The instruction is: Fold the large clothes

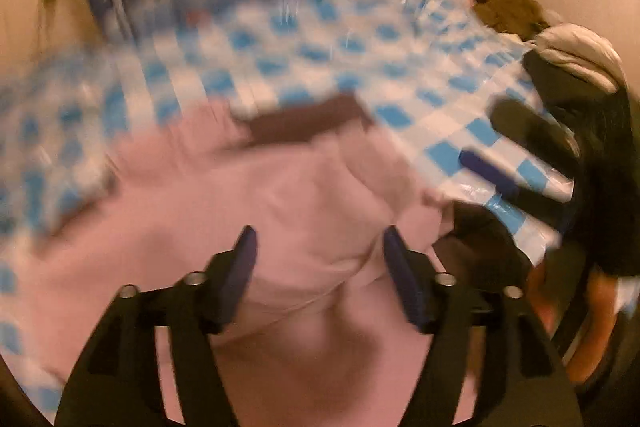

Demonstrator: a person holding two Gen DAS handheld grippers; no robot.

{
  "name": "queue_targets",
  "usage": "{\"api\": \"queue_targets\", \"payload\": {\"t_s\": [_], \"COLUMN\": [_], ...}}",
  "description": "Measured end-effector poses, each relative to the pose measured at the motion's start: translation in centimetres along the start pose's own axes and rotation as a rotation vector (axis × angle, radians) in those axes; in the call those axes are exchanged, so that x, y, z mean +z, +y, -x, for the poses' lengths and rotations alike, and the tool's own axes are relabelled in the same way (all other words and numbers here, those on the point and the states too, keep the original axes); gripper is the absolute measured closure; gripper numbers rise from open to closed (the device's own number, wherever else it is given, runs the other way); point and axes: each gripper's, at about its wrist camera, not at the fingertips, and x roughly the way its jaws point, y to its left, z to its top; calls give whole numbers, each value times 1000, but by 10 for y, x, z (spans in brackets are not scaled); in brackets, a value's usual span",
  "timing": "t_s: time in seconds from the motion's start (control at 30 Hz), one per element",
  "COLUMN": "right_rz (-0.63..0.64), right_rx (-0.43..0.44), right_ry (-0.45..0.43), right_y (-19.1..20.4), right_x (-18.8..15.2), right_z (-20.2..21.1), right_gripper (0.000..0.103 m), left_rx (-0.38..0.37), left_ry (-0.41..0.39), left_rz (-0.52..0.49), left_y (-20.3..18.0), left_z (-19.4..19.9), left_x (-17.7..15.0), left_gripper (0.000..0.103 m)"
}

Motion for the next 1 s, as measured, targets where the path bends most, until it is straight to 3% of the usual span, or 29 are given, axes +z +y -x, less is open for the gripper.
{"api": "queue_targets", "payload": {"t_s": [0.07,0.13,0.23,0.3,0.37,0.4,0.47,0.53,0.6,0.7,0.77,0.9,1.0], "right_rz": [84,181,315,422,554,552,424,440,520,514,518,644,621], "right_rx": [4,-14,-115,-221,-410,-484,-479,-454,-502,-508,-518,-496,-548], "right_ry": [-1,62,331,478,524,561,650,621,629,654,652,449,475], "right_y": [28,63,105,113,99,74,19,5,17,15,24,77,71], "right_x": [15,24,6,-21,-53,-65,-81,-87,-94,-93,-87,-63,-54], "right_z": [-4,-26,-98,-136,-154,-160,-161,-152,-155,-157,-153,-136,-164], "right_gripper": [7,7,7,7,7,7,7,7,8,7,8,7,7], "left_rx": [23,84,200,306,381,397,402,357,379,394,443,528,503], "left_ry": [-92,-161,-193,-161,-84,-42,67,126,162,178,131,-19,-19], "left_rz": [13,75,244,337,360,363,369,377,360,346,303,187,213], "left_y": [20,51,121,166,196,205,221,227,227,224,214,191,199], "left_z": [48,80,97,87,63,49,13,-13,-29,-27,-11,25,16], "left_x": [6,8,0,-15,-33,-42,-65,-90,-105,-104,-93,-69,-55], "left_gripper": [28,20,18,18,18,18,18,18,17,17,19,19,19]}}
